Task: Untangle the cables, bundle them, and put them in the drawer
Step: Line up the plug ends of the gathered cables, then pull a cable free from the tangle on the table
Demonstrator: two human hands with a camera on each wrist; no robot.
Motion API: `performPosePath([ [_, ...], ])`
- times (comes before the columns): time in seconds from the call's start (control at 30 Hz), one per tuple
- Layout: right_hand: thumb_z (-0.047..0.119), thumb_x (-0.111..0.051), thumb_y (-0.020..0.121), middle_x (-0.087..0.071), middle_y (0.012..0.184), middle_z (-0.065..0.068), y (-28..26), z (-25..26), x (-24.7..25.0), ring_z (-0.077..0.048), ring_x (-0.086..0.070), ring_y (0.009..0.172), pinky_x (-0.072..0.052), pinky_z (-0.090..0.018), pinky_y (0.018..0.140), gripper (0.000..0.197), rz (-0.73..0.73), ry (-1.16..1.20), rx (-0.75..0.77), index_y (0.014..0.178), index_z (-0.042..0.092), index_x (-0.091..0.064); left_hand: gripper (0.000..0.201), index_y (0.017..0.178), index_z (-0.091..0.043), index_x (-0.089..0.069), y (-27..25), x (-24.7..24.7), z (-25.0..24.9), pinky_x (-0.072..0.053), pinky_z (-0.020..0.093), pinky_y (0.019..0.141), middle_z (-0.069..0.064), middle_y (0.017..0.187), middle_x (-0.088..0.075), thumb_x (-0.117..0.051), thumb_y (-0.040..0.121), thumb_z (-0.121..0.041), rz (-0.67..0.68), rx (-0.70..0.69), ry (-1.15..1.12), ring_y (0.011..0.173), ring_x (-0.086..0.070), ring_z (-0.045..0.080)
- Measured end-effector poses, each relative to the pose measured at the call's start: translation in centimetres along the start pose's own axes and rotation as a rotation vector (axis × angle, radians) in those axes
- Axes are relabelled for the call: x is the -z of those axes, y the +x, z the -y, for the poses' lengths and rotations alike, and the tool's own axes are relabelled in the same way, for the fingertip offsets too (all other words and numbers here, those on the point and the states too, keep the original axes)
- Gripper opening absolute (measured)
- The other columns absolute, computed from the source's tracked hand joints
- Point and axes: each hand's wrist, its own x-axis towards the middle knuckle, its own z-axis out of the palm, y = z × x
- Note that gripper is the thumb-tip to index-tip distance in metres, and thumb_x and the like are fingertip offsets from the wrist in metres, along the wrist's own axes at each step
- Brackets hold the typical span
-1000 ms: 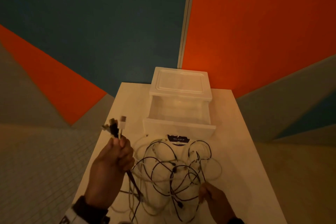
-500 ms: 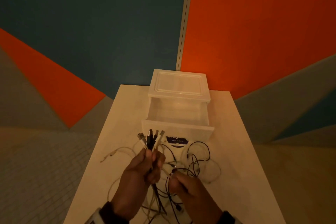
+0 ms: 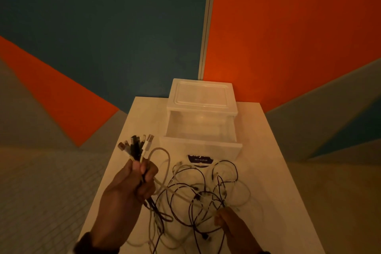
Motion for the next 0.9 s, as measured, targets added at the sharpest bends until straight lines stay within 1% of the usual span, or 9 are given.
performPosePath([
  [0.07,0.049,-0.036,0.097,-0.066,0.095,0.011,0.5,2.4,1.2,0.001,-0.060,0.091,-0.047,-0.024,0.086,0.028,-0.083,0.087,0.048,0.087,0.038,-0.060,0.026,0.075,-0.012,-0.047,0.0,-0.1,0.1,-0.031,0.022,0.047,0.004,0.070,-0.041,-0.034,0.096,-0.021,-0.002,-0.003,0.037,0.052,-0.022,0.012],
  [0.1,0.047,-0.035,0.098,-0.068,0.093,0.009,0.7,4.3,2.1,-0.001,-0.062,0.091,-0.047,-0.024,0.085,0.032,-0.134,0.125,0.107,0.087,0.032,-0.061,0.026,0.076,-0.012,-0.046,0.0,-0.1,0.3,-0.031,0.022,0.047,0.004,0.070,-0.042,-0.035,0.096,-0.021,-0.007,-0.004,0.073,0.052,-0.023,0.012],
  [0.23,0.021,-0.036,0.100,-0.068,0.088,-0.003,0.4,12.2,7.2,-0.020,-0.066,0.082,-0.054,-0.031,0.076,0.031,-0.451,0.332,0.388,0.084,0.016,-0.062,0.026,0.075,-0.014,-0.048,0.1,0.4,0.6,-0.030,0.023,0.048,0.001,0.068,-0.043,-0.037,0.095,-0.025,-0.055,-0.022,0.190,0.052,-0.023,0.011],
  [0.33,0.009,-0.038,0.101,-0.067,0.081,-0.003,-0.6,15.9,10.6,-0.022,-0.066,0.077,-0.055,-0.037,0.073,0.027,-0.590,0.367,0.525,0.092,0.012,-0.063,0.029,0.070,-0.018,-0.051,0.3,1.0,0.7,-0.029,0.023,0.048,0.000,0.067,-0.043,-0.038,0.094,-0.027,-0.085,-0.047,0.197,0.052,-0.024,0.010],
  [0.43,0.011,-0.041,0.098,-0.068,0.076,-0.010,-0.9,18.2,12.5,-0.031,-0.067,0.078,-0.056,-0.049,0.077,0.024,-0.503,0.411,0.581,0.099,0.014,-0.065,0.024,0.074,-0.014,-0.048,0.3,1.1,0.9,-0.030,0.021,0.048,0.001,0.068,-0.042,-0.039,0.093,-0.027,-0.083,-0.067,0.204,0.052,-0.025,0.010],
  [0.6,0.012,-0.045,0.099,-0.069,0.084,-0.013,0.2,21.3,11.5,-0.031,-0.068,0.083,-0.056,-0.053,0.079,0.021,-0.279,0.406,0.574,0.101,0.008,-0.065,0.024,0.082,-0.007,-0.044,0.3,-0.4,2.1,-0.036,0.021,0.051,0.004,0.071,-0.046,-0.042,0.093,-0.028,-0.065,-0.030,0.264,0.050,-0.036,0.008],
  [0.77,0.017,-0.048,0.098,-0.064,0.110,0.003,0.2,22.8,7.8,-0.019,-0.063,0.106,-0.058,-0.042,0.083,0.021,-0.224,0.407,0.572,0.098,0.013,-0.069,0.032,0.084,0.008,-0.042,0.5,-3.1,3.5,-0.037,0.019,0.052,0.000,0.067,-0.047,-0.042,0.096,-0.022,-0.048,-0.079,0.330,0.054,-0.041,0.006],
  [0.83,0.020,-0.049,0.098,-0.058,0.113,0.007,0.5,22.9,7.0,-0.020,-0.059,0.112,-0.058,-0.043,0.084,0.022,-0.253,0.389,0.592,0.099,0.017,-0.070,0.031,0.092,0.002,-0.054,0.6,-3.4,4.0,-0.040,0.020,0.054,-0.005,0.066,-0.053,-0.048,0.098,-0.028,-0.080,-0.092,0.369,0.060,-0.045,0.008],
  [0.9,0.023,-0.049,0.098,-0.055,0.113,0.009,0.7,22.5,6.5,-0.021,-0.057,0.115,-0.056,-0.045,0.086,0.021,-0.270,0.379,0.590,0.100,0.020,-0.070,0.025,0.098,-0.021,-0.065,0.8,-3.4,4.4,-0.042,0.026,0.060,-0.004,0.073,-0.057,-0.048,0.091,-0.037,-0.097,-0.128,0.384,0.067,-0.048,0.013],
])
